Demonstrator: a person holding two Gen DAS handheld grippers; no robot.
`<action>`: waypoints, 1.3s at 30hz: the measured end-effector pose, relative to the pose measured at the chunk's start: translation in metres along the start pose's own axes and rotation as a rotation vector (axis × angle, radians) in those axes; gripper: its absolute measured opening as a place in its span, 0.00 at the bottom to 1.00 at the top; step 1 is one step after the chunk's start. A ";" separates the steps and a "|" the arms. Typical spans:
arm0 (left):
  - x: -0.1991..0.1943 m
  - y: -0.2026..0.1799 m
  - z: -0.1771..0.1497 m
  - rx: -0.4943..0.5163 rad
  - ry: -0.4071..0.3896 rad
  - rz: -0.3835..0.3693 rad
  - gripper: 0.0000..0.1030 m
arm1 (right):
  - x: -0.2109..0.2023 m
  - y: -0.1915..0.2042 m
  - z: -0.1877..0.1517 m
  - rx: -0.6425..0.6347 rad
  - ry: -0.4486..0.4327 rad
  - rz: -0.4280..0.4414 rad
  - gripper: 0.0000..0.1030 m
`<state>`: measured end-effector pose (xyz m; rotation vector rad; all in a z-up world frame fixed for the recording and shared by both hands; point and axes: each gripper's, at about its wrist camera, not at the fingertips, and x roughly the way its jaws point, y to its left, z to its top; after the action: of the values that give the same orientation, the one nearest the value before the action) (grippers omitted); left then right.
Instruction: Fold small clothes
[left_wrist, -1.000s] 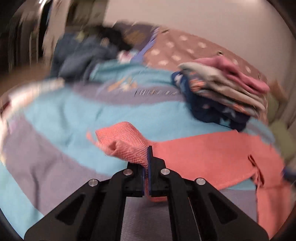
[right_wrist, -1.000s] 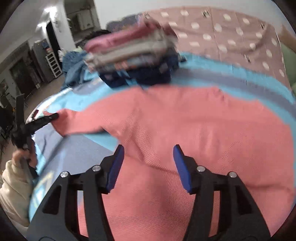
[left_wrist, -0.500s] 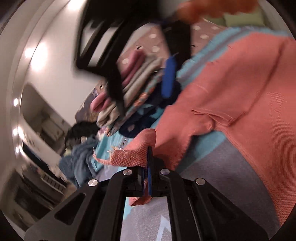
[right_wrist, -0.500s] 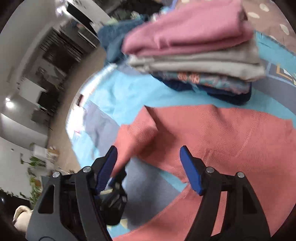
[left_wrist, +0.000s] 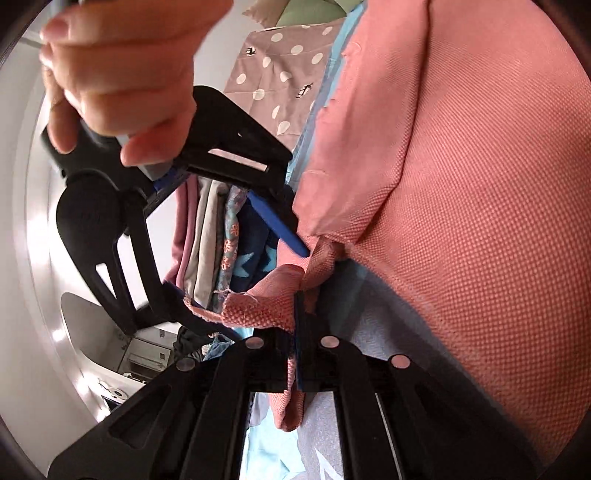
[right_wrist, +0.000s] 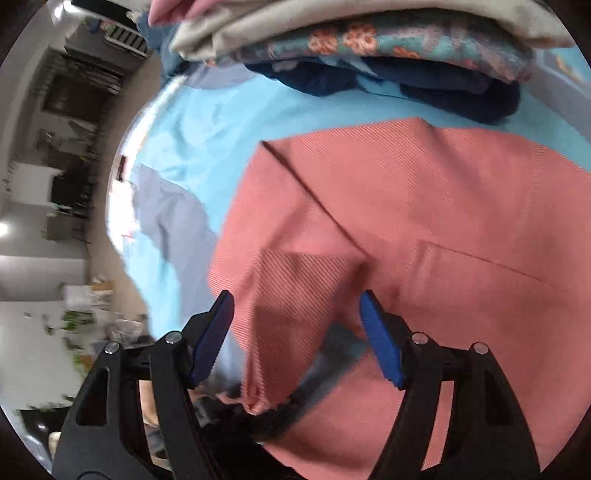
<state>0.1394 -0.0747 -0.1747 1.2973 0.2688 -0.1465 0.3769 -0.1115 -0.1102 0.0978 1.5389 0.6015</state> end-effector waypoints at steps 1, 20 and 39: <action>-0.001 0.000 0.000 0.007 -0.002 0.006 0.02 | 0.003 0.002 -0.003 -0.009 0.017 -0.016 0.69; -0.003 0.023 0.015 -0.087 0.031 0.024 0.05 | -0.034 -0.014 -0.016 0.058 -0.104 0.076 0.04; -0.037 0.170 0.137 -0.692 -0.152 -0.099 0.05 | -0.222 -0.001 -0.035 -0.192 -0.390 -0.123 0.04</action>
<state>0.1637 -0.1631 0.0270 0.5835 0.2250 -0.2125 0.3618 -0.2167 0.0877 -0.0257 1.0966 0.5897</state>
